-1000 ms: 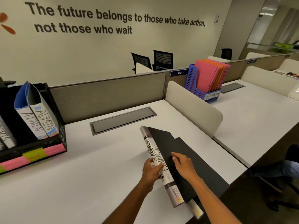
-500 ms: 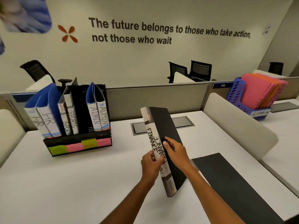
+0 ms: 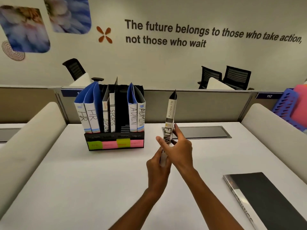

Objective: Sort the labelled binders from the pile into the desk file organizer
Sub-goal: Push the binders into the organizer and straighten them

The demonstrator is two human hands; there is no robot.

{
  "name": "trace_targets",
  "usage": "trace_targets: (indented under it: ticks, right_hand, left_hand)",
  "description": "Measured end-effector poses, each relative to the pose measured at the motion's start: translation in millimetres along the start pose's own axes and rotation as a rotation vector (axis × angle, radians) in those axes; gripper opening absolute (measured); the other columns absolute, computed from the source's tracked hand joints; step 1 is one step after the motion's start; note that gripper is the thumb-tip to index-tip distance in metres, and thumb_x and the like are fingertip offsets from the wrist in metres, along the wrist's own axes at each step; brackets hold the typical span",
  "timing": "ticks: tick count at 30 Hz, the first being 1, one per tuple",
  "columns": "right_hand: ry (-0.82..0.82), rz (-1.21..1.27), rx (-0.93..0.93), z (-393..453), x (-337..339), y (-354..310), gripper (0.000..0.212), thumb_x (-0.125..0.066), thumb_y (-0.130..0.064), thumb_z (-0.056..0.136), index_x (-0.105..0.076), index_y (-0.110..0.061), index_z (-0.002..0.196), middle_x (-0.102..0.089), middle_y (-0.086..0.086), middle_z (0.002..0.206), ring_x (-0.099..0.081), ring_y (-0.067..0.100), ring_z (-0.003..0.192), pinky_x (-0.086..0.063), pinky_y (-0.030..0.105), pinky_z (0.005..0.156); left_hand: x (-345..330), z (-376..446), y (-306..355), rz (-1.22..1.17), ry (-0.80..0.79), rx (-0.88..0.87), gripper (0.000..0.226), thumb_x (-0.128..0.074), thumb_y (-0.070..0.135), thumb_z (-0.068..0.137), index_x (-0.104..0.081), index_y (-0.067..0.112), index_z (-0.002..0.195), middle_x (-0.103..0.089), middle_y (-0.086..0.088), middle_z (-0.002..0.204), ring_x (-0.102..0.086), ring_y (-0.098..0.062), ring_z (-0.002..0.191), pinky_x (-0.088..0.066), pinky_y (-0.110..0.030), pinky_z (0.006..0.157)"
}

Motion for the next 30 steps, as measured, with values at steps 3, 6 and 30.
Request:
trace_targets:
  ticks: [3,6,30]
  right_hand:
    - [0.072,-0.048,0.065,-3,-13,-12,0.062,-0.070,-0.045,0.082,-0.052,-0.021,0.136,-0.065,-0.013,0.114,-0.065,0.008,0.096,-0.052,0.011,0.082]
    - [0.157,-0.056,0.084,-9,-20,-23,0.041,-0.070,-0.034,0.085,-0.060,-0.022,0.123,-0.056,-0.022,0.094,-0.058,0.001,0.077,-0.035,-0.009,0.062]
    - [0.349,0.136,0.208,-9,-61,-103,0.030,-0.062,-0.034,0.088,-0.045,-0.030,0.113,-0.049,-0.034,0.096,-0.065,0.005,0.074,-0.053,0.010,0.063]
  left_hand:
    - [15,2,-1,0.047,-0.015,-0.070,0.039,-0.067,0.021,0.092,-0.060,0.013,0.130,-0.074,0.005,0.105,-0.071,-0.008,0.089,-0.060,-0.030,0.078]
    - [25,6,-2,0.085,-0.046,-0.107,0.053,-0.068,0.022,0.091,-0.050,0.013,0.140,-0.069,0.003,0.121,-0.066,-0.005,0.106,-0.057,-0.030,0.090]
    - [153,72,-131,0.542,-0.102,0.063,0.059,-0.057,0.014,0.095,-0.034,0.009,0.148,-0.027,-0.006,0.158,-0.022,-0.020,0.148,-0.022,-0.032,0.119]
Point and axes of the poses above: each hand's wrist, its own z-axis towards the middle knuckle, its own x-axis out of the back of the hand, y = z × x, the point moved 5 cm from there along z, towards the middle knuckle
